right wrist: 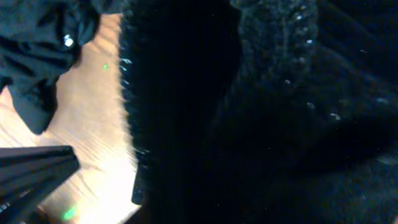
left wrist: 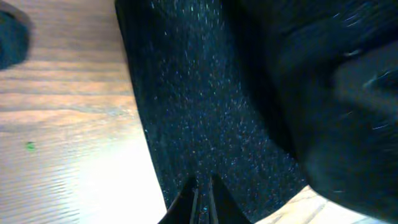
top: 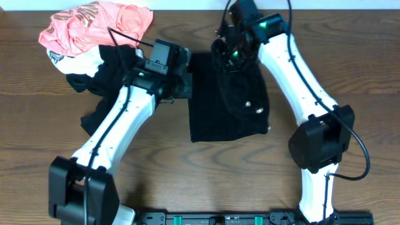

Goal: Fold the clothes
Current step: 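Press the folded bundle with the right gripper and lift the left gripper away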

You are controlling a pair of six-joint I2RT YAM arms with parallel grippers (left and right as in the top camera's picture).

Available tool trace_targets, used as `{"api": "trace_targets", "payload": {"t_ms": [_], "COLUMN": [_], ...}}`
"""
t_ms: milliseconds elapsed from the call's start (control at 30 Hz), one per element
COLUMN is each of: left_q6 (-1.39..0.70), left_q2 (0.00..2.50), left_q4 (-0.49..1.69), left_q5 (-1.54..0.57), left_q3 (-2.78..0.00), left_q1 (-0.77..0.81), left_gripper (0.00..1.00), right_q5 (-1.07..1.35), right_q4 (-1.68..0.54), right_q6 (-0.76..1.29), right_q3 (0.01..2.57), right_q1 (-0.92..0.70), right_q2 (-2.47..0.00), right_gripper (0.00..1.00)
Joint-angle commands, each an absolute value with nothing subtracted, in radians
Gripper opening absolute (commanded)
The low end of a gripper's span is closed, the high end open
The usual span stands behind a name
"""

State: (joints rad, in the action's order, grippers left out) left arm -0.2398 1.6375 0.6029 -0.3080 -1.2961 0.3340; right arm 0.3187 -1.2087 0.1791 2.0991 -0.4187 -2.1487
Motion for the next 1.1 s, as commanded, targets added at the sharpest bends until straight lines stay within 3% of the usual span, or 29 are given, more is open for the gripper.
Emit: {"api": "trace_targets", "payload": {"t_ms": [0,33,100,333,567,700,1067], "left_q6": [-0.254,-0.256,-0.257,-0.257,-0.257,-0.251,-0.233], "left_q2": [1.561,1.538,1.496,1.397,1.415,1.433,1.444], "left_q4": [0.611,0.613,0.617,0.625,0.661,0.684,0.695], "left_q5": [-0.303,-0.303,-0.303,-0.303,-0.304,-0.303,-0.303], "left_q3": [-1.29,-1.29,-1.29,-1.29,-1.288,-1.288,-1.287], "left_q1": [0.289,0.272,0.241,0.145,0.155,0.179,0.189], "left_gripper": [0.08,0.08,0.08,0.11,0.11,0.11,0.15], "right_q5": [0.344,0.344,0.344,0.356,0.343,0.345,0.352], "right_q4": [-1.189,-1.185,-1.179,-1.163,-1.168,-1.2,-1.295], "right_q6": [0.179,0.179,0.179,0.179,0.179,0.18,0.094], "right_q3": [2.114,2.114,2.114,2.114,2.114,2.114,2.079], "right_q1": [-0.458,-0.461,-0.466,-0.479,-0.463,-0.413,-0.213], "right_q2": [-2.148,-2.148,-2.148,-2.148,-2.148,-2.147,-2.148], "right_gripper": [0.69,0.83,0.89,0.89,0.89,0.99,0.99]}}
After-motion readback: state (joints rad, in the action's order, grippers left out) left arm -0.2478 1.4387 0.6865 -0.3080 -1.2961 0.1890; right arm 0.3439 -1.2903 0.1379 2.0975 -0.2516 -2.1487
